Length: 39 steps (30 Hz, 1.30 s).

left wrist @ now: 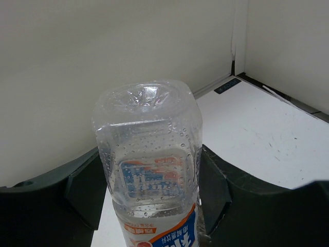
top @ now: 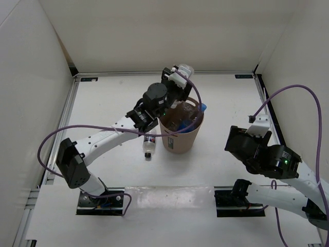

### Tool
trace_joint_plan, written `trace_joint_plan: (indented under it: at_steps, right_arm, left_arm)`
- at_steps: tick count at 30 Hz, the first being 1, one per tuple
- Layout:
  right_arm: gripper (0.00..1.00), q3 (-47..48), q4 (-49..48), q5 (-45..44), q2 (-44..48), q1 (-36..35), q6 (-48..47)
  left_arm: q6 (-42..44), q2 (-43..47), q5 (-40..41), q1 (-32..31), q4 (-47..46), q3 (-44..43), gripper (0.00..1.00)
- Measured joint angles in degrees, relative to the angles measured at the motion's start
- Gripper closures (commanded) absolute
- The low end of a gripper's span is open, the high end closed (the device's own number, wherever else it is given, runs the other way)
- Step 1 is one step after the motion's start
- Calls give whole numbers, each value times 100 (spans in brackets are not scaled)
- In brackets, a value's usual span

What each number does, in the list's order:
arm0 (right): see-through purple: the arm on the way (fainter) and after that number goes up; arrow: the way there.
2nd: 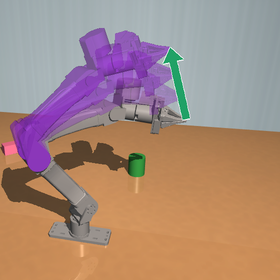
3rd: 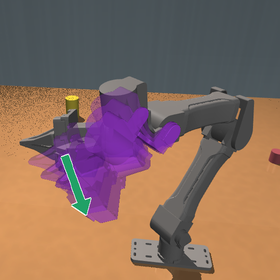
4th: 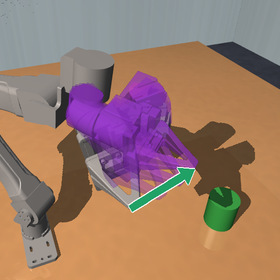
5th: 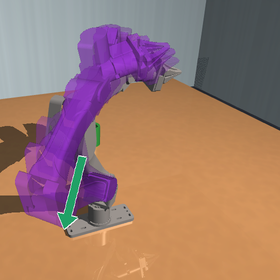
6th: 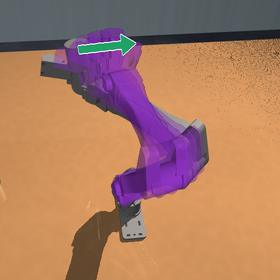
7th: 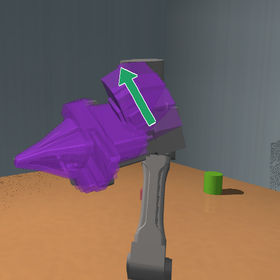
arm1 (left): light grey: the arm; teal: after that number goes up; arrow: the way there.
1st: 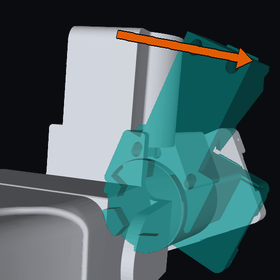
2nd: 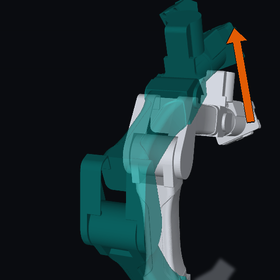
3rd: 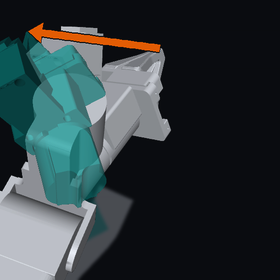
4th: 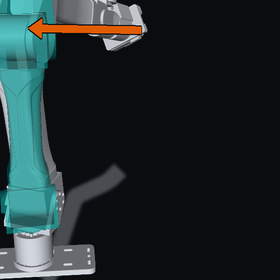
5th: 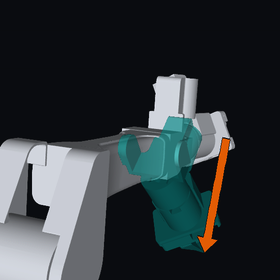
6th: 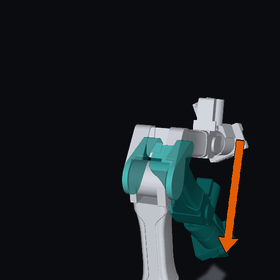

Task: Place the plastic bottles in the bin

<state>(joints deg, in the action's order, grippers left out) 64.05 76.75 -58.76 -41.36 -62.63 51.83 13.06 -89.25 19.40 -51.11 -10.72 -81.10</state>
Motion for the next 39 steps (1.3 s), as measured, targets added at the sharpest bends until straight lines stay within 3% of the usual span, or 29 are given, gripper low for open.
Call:
trace_joint_plan:
  at_steps: [5, 7, 12, 20, 27, 30, 33, 36, 39]
  right_arm:
    - [10, 0, -11, 2, 0, 0, -20]
    - [10, 0, -13, 2, 0, -2, -26]
    - [10, 0, -15, 2, 0, -9, -55]
    - [10, 0, -17, 35, 0, -114, -114]
    - [10, 0, -20, 46, 0, -111, -136]
    - [10, 0, -22, 46, 2, -131, -149]
    - [10, 0, -31, 63, 26, -186, -160]
    - [10, -11, -46, 70, 105, -260, -175]
    - [10, -11, -52, 70, 216, -389, -175]
  left_arm:
    - [201, -2, 297, -243, -507, 321, 17]
    - [243, -2, 415, -286, -612, 398, 0]
    - [295, 31, 706, -376, -721, 518, 0]
    - [299, 348, 1390, -442, 87, 498, 0]
    - [160, 1908, 2592, -391, 979, 546, 0]
    - [-450, 3018, 3064, 68, 1390, 1014, 0]
    - [-1545, 3906, 2826, 1019, 2288, 1552, 0]
    - [-2476, 4249, 2041, 1902, 2830, 2177, 0]
    - [-3042, 3827, 673, 2743, 3117, 2715, 0]
